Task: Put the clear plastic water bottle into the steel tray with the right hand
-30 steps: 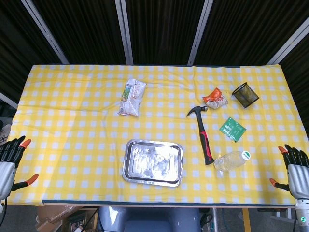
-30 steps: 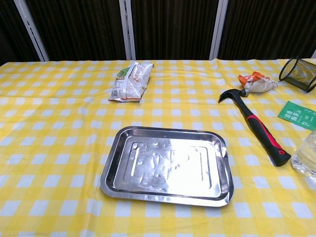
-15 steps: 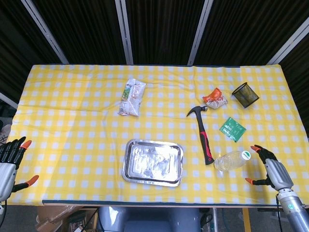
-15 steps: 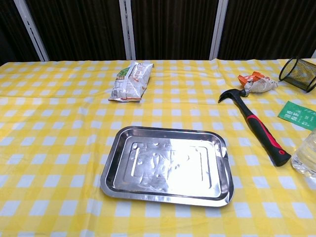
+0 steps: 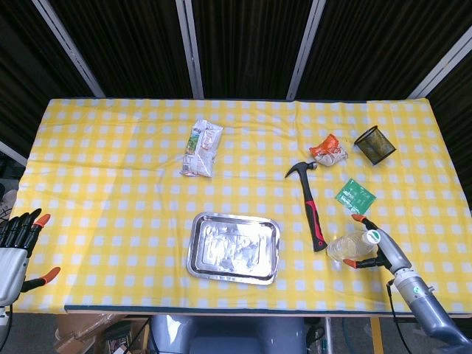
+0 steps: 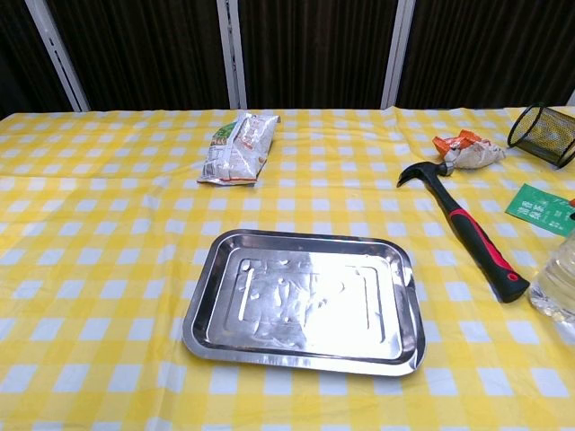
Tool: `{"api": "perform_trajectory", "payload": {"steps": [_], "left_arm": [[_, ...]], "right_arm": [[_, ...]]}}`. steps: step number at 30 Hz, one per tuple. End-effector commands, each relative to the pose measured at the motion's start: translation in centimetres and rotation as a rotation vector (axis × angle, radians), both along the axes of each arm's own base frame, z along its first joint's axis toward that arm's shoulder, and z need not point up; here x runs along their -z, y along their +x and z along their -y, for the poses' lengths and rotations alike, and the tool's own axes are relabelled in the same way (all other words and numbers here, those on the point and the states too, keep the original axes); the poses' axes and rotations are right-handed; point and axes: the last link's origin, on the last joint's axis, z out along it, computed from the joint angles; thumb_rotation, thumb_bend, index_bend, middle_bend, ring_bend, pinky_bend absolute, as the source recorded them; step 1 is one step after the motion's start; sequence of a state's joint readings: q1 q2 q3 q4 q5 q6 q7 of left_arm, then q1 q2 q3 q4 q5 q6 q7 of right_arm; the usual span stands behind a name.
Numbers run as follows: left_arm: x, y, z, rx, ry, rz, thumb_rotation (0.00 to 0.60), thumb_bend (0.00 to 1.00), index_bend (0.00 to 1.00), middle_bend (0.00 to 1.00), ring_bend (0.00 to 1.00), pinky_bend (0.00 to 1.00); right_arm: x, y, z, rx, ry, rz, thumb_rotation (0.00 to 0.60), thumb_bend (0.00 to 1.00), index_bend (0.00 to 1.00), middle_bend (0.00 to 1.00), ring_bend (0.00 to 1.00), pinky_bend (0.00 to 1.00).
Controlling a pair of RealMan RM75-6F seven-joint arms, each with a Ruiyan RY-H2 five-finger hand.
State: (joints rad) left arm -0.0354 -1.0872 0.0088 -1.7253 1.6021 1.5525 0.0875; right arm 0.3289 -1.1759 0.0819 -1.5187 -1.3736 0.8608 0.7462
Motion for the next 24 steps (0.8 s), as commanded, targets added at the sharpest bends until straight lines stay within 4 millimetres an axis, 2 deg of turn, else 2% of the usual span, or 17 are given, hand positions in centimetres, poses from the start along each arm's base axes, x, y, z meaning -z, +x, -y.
{"api": "perform_trajectory", "payload": {"steps": [1, 6, 9, 13, 16, 19, 24], "left_arm": [[0.04, -0.01, 0.0, -0.001, -0.002, -0.001, 0.6, 0.18, 0.05, 0.0, 0.0, 0.0], [0.15, -0.07, -0.11, -0.005, -0.007, -0.004, 0.6, 0.18, 0.05, 0.0, 0.0, 0.0], [0.25, -0.08, -0.16, -0.006, -0.011, -0.006, 0.6, 0.18, 0.05, 0.0, 0.0, 0.0], [0.38, -0.03, -0.17, -0.004, -0.016, -0.009, 0.6, 0.18, 0.05, 0.0, 0.0, 0.0], [0.42, -0.01, -0.15, -0.004, -0.016, -0.01, 0.6, 0.18, 0.05, 0.0, 0.0, 0.0], [0.41, 0.02, -0.12, -0.003, -0.016, -0.008, 0.6, 0.18, 0.05, 0.0, 0.0, 0.0], [0.36, -0.04, -0.11, -0.005, -0.016, -0.008, 0.6, 0.18, 0.05, 0.0, 0.0, 0.0]], "right_arm": [[0.37, 0.31, -0.02, -0.006, 0.02, 0.009, 0.6, 0.13, 0.13, 0.14, 0.0, 0.0], [0.6, 0.66, -0.17, -0.011, 0.034, 0.043, 0.6, 0.13, 0.22, 0.2, 0.0, 0.0], [0.66, 0.68, -0.23, -0.015, 0.022, 0.061, 0.6, 0.13, 0.34, 0.28, 0.03, 0.0], [0.67, 1.0, -0.26, -0.008, -0.003, 0.129, 0.6, 0.13, 0.54, 0.43, 0.12, 0.0], [0.5, 1.17, -0.17, -0.01, -0.026, 0.164, 0.6, 0.17, 0.64, 0.51, 0.18, 0.0], [0.45, 1.24, -0.14, -0.019, -0.041, 0.168, 0.6, 0.24, 0.71, 0.56, 0.21, 0.0], [0.45, 1.25, -0.3, -0.015, -0.038, 0.155, 0.6, 0.27, 0.73, 0.58, 0.22, 0.0]]}}
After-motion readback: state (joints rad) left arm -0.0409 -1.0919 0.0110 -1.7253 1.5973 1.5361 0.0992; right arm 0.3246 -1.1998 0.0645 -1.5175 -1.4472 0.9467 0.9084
